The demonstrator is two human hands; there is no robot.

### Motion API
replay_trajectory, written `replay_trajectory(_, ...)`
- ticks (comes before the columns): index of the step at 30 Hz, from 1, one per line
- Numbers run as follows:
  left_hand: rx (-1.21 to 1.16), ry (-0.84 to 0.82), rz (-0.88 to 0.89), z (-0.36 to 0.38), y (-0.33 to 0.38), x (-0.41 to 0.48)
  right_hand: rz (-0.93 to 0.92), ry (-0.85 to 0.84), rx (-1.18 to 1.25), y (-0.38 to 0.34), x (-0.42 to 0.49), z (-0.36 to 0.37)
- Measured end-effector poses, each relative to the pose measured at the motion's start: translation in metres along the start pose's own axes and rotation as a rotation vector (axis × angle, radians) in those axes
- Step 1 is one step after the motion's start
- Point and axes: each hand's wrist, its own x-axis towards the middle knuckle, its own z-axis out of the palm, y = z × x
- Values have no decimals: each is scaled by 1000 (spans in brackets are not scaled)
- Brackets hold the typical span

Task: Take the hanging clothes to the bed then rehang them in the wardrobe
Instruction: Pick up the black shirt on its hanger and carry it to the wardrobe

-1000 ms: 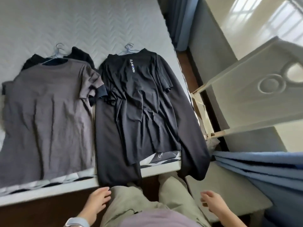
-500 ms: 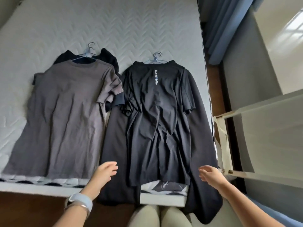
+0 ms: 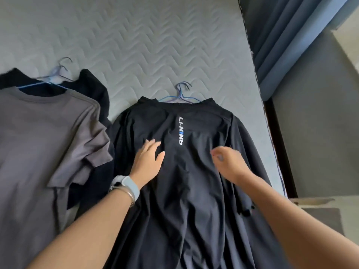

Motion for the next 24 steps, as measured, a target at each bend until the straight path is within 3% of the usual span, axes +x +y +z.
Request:
replay_trajectory(3,339,51,62,22,-34,50,-61,35,-36,-12,64,10)
replay_trajectory(6,488,102,96,36,-64,68,-121,73,-68,-28,123,18)
replay_trajectory(9,570,128,159,45,-77,76,-147,143,-161,-49,187,17)
replay_trajectory(13,566,167,201,45,-79,77,-50,55,-282,-68,250,16)
replay_trajectory(18,583,166,224,45,-79,77,-115,113,-129,-76,253,16)
replay_trajectory(24,530,169,194,44,-76,76,-178,117,134,-78,192,-18)
